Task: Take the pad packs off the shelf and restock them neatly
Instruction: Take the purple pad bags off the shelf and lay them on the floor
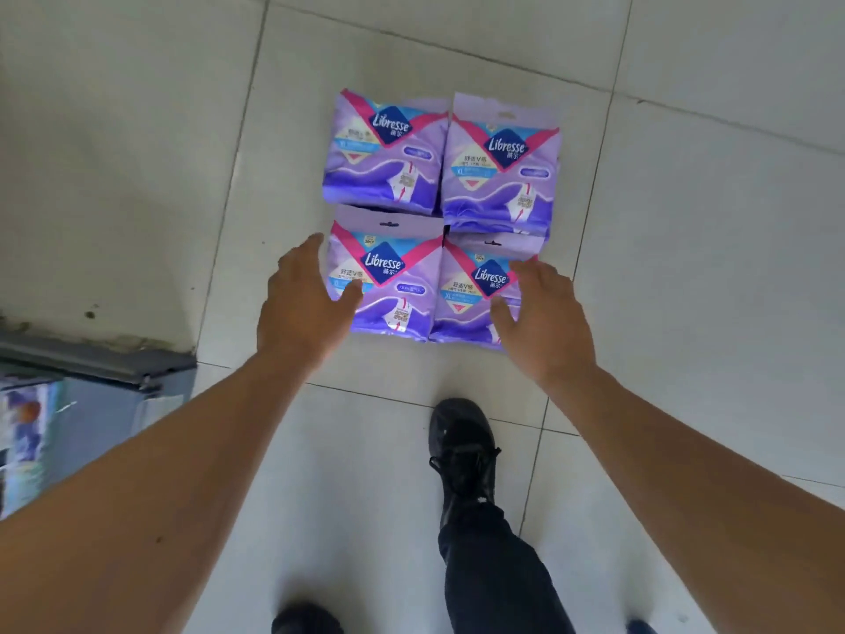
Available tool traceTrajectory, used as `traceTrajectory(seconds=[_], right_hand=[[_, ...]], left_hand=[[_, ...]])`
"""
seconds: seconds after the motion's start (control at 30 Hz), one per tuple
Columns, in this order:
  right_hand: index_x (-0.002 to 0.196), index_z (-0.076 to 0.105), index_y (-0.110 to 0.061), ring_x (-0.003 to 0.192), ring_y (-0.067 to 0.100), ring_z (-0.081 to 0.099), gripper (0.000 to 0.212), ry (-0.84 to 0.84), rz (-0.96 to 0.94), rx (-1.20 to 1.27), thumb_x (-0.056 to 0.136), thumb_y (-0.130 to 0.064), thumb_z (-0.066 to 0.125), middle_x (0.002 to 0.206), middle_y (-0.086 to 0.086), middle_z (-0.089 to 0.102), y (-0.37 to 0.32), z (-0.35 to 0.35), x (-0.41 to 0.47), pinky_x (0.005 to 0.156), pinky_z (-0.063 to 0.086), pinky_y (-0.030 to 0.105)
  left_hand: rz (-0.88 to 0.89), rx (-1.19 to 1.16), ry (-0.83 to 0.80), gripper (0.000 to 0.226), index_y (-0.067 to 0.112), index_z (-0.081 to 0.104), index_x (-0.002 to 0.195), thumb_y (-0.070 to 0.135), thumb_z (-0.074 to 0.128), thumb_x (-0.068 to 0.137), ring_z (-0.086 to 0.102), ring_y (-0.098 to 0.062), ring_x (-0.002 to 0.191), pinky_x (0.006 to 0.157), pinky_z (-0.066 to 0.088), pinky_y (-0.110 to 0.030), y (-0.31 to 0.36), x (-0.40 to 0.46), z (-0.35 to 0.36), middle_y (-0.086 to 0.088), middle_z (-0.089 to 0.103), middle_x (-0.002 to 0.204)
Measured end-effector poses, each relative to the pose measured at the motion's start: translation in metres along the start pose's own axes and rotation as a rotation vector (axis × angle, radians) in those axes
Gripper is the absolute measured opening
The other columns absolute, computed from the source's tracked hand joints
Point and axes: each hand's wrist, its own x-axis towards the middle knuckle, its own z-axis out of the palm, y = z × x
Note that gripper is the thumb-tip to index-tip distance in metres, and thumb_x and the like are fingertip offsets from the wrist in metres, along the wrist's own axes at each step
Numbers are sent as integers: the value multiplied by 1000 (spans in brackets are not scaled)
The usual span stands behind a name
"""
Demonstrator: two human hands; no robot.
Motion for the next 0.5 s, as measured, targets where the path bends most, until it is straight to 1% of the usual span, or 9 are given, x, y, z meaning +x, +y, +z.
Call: traceTrajectory(seconds=[0.03, 0.1, 0.17, 0.23, 0.3, 0.33, 0.4, 0.43, 0.5], right_hand=[[131, 49, -12, 118, 28, 53, 46, 17, -87, -67, 93, -35, 58, 131, 10, 55, -20, -22, -13, 86, 53, 44], [127, 55, -11, 111, 33, 58, 46, 58, -215, -161, 89, -37, 53, 126, 12, 60, -60, -66, -40, 82, 53, 43], [127, 57, -11, 112, 34, 58, 50, 50, -308, -222, 86, -40, 48, 128, 12, 60, -107, -107, -69, 85, 51, 44], [129, 56, -12, 115, 34, 57, 51, 31, -398, -240, 87, -39, 50, 131, 12, 58, -151, -139, -96, 90, 49, 47], [129, 56, -12, 114, 34, 57, 50, 38, -507, -264, 88, -39, 47, 130, 13, 59, -201, -175, -128, 89, 48, 48], [129, 57, -12, 112, 34, 58, 51, 45, -533, -268, 88, -40, 42, 129, 12, 60, -215, -185, -132, 88, 48, 48], [129, 57, -13, 109, 33, 60, 54, 67, -637, -271, 88, -42, 36, 127, 10, 60, -267, -218, -153, 85, 49, 48], [129, 56, -13, 108, 33, 59, 54, 72, -693, -278, 88, -42, 37, 128, 9, 60, -295, -233, -161, 85, 50, 48], [129, 55, -13, 107, 33, 60, 51, 84, -827, -290, 87, -39, 44, 127, 9, 60, -346, -254, -175, 85, 50, 47]], left_hand=[[31, 48, 25, 66, 20, 31, 148, 38, 60, 91, 38, -26, 135, 104, 37, -41, 8, -18, -20, -7, 38, 149], [102, 122, 73, 56, 20, 38, 144, 37, 55, 93, 41, -27, 131, 100, 38, -41, 27, -57, -64, -6, 44, 144], [169, 165, 112, 50, 21, 43, 140, 36, 53, 94, 44, -27, 125, 95, 39, -41, 46, -96, -109, -5, 48, 140], [198, 193, 142, 48, 23, 44, 139, 38, 51, 94, 47, -26, 121, 92, 38, -40, 62, -130, -150, -4, 50, 137], [194, 192, 218, 47, 24, 46, 138, 40, 49, 94, 49, -27, 118, 90, 39, -40, 70, -171, -203, -3, 52, 134], [197, 191, 244, 47, 24, 46, 137, 41, 49, 94, 49, -27, 118, 91, 39, -40, 76, -181, -218, -3, 51, 134], [153, 151, 310, 46, 26, 45, 137, 41, 48, 94, 46, -26, 121, 95, 38, -41, 75, -213, -274, -1, 49, 136], [120, 123, 347, 46, 27, 45, 137, 41, 48, 94, 46, -25, 121, 96, 39, -42, 71, -228, -300, 0, 49, 136], [48, 70, 439, 45, 27, 46, 136, 39, 49, 93, 48, -25, 119, 94, 42, -43, 58, -255, -345, -1, 50, 132]])
